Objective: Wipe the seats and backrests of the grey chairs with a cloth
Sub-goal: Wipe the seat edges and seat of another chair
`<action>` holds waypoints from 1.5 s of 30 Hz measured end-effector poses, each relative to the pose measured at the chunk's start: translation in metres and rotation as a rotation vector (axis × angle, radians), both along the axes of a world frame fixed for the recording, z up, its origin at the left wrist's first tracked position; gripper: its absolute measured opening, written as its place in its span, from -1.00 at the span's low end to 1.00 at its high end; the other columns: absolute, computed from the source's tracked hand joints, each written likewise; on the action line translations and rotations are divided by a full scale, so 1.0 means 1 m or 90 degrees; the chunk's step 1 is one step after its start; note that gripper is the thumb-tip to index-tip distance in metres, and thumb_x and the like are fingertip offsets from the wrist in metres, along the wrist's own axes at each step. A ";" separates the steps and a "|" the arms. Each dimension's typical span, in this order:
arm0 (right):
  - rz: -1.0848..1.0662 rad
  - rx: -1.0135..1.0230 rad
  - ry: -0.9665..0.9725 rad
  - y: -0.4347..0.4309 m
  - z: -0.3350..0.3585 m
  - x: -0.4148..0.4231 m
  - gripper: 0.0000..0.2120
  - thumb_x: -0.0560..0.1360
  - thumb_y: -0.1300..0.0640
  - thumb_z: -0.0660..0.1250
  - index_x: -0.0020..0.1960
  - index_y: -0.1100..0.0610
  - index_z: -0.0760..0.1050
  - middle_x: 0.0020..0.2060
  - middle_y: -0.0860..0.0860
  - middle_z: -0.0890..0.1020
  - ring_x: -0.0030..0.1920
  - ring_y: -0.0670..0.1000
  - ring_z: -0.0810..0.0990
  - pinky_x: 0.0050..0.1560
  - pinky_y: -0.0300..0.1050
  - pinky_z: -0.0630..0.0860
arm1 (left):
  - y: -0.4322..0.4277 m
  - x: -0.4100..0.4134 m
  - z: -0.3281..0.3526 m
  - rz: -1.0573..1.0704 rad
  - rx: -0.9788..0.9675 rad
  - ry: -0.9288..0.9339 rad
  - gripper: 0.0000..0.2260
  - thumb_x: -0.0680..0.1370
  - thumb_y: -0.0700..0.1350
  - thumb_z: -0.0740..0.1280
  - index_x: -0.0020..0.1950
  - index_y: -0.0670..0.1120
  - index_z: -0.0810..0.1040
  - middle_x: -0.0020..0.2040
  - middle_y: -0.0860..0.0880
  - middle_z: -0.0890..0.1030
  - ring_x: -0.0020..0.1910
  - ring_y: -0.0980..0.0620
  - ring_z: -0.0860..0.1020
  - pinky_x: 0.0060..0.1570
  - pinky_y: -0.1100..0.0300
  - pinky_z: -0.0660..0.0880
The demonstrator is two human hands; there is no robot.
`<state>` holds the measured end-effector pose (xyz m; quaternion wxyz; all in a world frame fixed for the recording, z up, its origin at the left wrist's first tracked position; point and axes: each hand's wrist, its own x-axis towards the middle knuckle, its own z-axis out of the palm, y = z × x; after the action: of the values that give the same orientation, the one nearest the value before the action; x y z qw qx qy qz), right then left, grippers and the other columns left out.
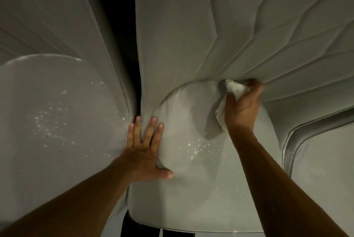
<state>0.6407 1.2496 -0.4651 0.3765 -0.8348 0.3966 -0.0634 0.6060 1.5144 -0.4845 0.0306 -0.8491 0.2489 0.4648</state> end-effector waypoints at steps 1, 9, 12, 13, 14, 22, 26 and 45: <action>-0.058 -0.012 0.003 -0.003 -0.002 0.001 -0.56 0.55 0.12 0.36 0.33 0.06 0.23 0.22 0.12 0.46 0.01 0.07 0.49 0.09 -0.02 0.46 | 0.000 0.000 0.000 0.000 0.002 0.006 0.23 0.33 0.61 0.16 0.33 -0.01 -0.75 0.32 -0.08 -0.77 0.26 -0.32 -0.75 0.32 -0.21 -0.64; 0.092 -0.221 0.219 0.002 -0.020 -0.014 -0.54 0.58 -0.18 0.22 0.36 0.07 0.40 0.22 0.20 0.42 0.17 0.26 0.46 0.17 0.16 0.43 | -0.002 0.001 0.002 0.009 0.002 0.015 0.23 0.32 0.61 0.17 0.33 -0.03 -0.73 0.31 -0.07 -0.78 0.25 -0.31 -0.76 0.22 -0.18 -0.72; 0.138 -0.203 0.168 0.007 -0.017 -0.007 -0.59 0.58 -0.06 0.25 0.36 0.09 0.44 0.19 0.19 0.43 0.07 0.19 0.49 0.09 0.00 0.48 | -0.001 0.001 0.001 0.011 0.000 0.030 0.24 0.33 0.61 0.17 0.34 -0.03 -0.73 0.32 -0.07 -0.77 0.26 -0.32 -0.75 0.32 -0.22 -0.64; 0.140 -0.176 0.138 0.009 -0.022 -0.003 -0.65 0.59 0.03 0.22 0.34 0.09 0.45 0.15 0.14 0.46 0.03 0.13 0.47 0.01 -0.13 0.47 | 0.000 0.001 0.001 0.011 0.000 0.030 0.25 0.34 0.61 0.18 0.34 -0.03 -0.75 0.32 -0.07 -0.77 0.25 -0.31 -0.76 0.34 -0.23 -0.62; 0.123 -0.166 0.133 0.012 -0.025 0.003 -0.72 0.61 0.07 0.19 0.29 0.08 0.46 0.08 0.04 0.49 0.03 0.09 0.48 -0.07 -0.28 0.45 | 0.000 0.001 0.001 0.010 -0.002 0.029 0.25 0.34 0.61 0.18 0.34 -0.02 -0.76 0.32 -0.07 -0.77 0.25 -0.31 -0.76 0.34 -0.23 -0.62; 0.364 -0.131 0.176 0.049 -0.018 0.028 -0.72 0.58 0.15 0.28 0.27 0.14 0.54 0.26 0.21 0.45 0.08 0.26 0.58 0.18 -0.08 0.41 | 0.002 -0.001 0.000 0.013 -0.036 -0.012 0.26 0.28 0.63 0.18 0.35 0.03 -0.74 0.38 -0.06 -0.73 0.30 -0.31 -0.72 0.23 -0.15 -0.73; 0.449 -0.071 0.183 0.057 -0.017 0.035 -0.62 0.58 0.20 0.25 0.38 0.10 0.49 0.35 0.21 0.40 0.17 0.22 0.56 0.28 -0.17 0.37 | -0.001 0.000 0.003 -0.006 0.008 0.000 0.26 0.31 0.63 0.17 0.36 -0.03 -0.74 0.34 -0.08 -0.76 0.27 -0.33 -0.74 0.20 -0.16 -0.74; 0.391 0.052 0.135 0.050 -0.009 0.031 -0.67 0.57 0.21 0.28 0.32 0.08 0.56 0.26 0.16 0.51 0.28 0.13 0.52 0.25 -0.31 0.31 | -0.003 0.001 0.007 -0.014 0.022 0.018 0.26 0.32 0.62 0.18 0.38 -0.03 -0.71 0.32 -0.07 -0.77 0.26 -0.30 -0.75 0.27 -0.19 -0.68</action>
<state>0.6716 1.2997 -0.4746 0.3678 -0.9015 0.1657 0.1567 0.6069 1.5116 -0.4779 0.0470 -0.8391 0.2505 0.4807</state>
